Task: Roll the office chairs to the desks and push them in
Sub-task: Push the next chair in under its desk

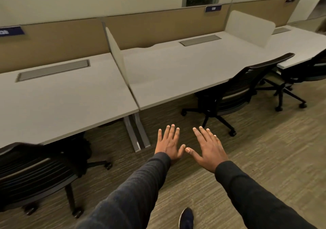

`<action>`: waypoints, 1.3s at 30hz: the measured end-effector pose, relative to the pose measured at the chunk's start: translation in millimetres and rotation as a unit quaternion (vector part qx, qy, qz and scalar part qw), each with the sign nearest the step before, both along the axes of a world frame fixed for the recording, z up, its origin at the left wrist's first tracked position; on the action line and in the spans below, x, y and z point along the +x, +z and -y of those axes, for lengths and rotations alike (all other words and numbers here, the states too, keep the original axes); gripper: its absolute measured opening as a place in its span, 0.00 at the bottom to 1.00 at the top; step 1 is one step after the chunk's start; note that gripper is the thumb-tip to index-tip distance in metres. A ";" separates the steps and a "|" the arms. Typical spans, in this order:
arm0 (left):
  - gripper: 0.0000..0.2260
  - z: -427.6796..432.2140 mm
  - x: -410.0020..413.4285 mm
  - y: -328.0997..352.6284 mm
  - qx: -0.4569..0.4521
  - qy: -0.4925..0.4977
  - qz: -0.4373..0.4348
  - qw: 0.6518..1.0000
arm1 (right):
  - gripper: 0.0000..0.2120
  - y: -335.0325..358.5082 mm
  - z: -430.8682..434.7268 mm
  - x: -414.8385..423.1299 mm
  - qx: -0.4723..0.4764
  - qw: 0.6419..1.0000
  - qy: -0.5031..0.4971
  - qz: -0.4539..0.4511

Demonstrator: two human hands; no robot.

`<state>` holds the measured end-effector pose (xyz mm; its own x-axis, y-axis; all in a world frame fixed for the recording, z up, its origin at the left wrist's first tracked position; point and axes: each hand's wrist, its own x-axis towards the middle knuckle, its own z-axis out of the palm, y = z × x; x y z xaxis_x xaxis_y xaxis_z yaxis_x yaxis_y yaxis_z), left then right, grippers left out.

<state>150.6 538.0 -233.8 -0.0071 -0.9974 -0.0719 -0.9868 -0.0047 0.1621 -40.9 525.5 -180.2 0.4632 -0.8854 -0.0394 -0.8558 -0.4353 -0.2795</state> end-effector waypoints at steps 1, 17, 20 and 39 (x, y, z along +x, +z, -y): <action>0.35 26.6 -20.7 -3.7 0.000 0.003 -0.003 1.000 | 0.42 0.5 24.4 -20.3 0.005 1.000 -0.014 0.001; 0.35 296.2 -250.5 8.4 0.008 -0.118 0.010 0.993 | 0.40 0.1 264.4 -233.3 0.022 0.993 -0.114 0.019; 0.35 332.5 -289.7 3.0 0.007 -0.109 0.021 0.994 | 0.41 -7.2 306.5 -276.6 0.020 0.994 -0.109 0.024; 0.37 547.6 -433.9 70.9 -0.085 0.047 0.037 0.995 | 0.42 36.9 568.4 -448.2 -0.014 0.999 -0.018 0.036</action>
<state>-283.2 -9.6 -162.9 0.0866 -0.9911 0.1010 -0.9924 -0.0770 0.0962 -489.1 -42.9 -143.3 0.4324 -0.9015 0.0186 -0.8490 -0.4139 -0.3284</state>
